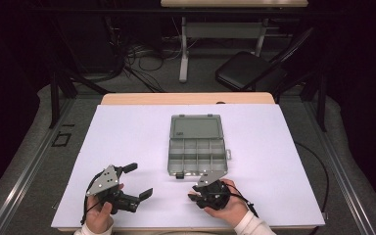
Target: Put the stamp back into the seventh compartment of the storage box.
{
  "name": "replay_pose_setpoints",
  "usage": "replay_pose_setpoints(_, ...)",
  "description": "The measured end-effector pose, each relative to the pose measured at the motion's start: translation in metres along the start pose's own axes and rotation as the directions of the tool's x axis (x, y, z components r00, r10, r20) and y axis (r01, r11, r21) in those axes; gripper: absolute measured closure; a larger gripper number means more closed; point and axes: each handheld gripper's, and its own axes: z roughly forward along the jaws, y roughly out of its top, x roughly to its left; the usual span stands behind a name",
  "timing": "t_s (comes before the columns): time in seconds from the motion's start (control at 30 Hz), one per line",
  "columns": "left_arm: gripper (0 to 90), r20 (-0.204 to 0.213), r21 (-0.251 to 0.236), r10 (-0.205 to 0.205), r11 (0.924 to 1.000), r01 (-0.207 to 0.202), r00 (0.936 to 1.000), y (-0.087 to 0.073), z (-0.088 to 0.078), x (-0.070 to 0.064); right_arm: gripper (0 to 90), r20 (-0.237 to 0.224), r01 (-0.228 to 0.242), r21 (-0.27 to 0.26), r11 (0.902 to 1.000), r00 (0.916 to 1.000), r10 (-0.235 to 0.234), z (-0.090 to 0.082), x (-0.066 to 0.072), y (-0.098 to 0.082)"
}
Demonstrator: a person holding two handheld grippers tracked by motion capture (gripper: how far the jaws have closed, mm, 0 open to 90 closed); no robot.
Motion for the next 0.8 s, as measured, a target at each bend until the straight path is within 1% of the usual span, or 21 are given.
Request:
replay_pose_setpoints(0.4, 0.9, -0.001, 0.0, 0.0, 1.0, 0.0, 1.0, 0.0, 0.0001, 0.0, 69.5, -0.005, 0.004, 0.021, 0.9998, 1.0, -0.004, 0.0039, -0.0002, -0.0019)
replay_pose_setpoints(0.8, 0.9, -0.001, 0.0, 0.0, 1.0, 0.0, 1.0, -0.0001, 0.0, 0.0001, 73.3, -0.007, 0.012, 0.028, 0.9995, 0.9999, -0.012, 0.0049, -0.0001, -0.0025)
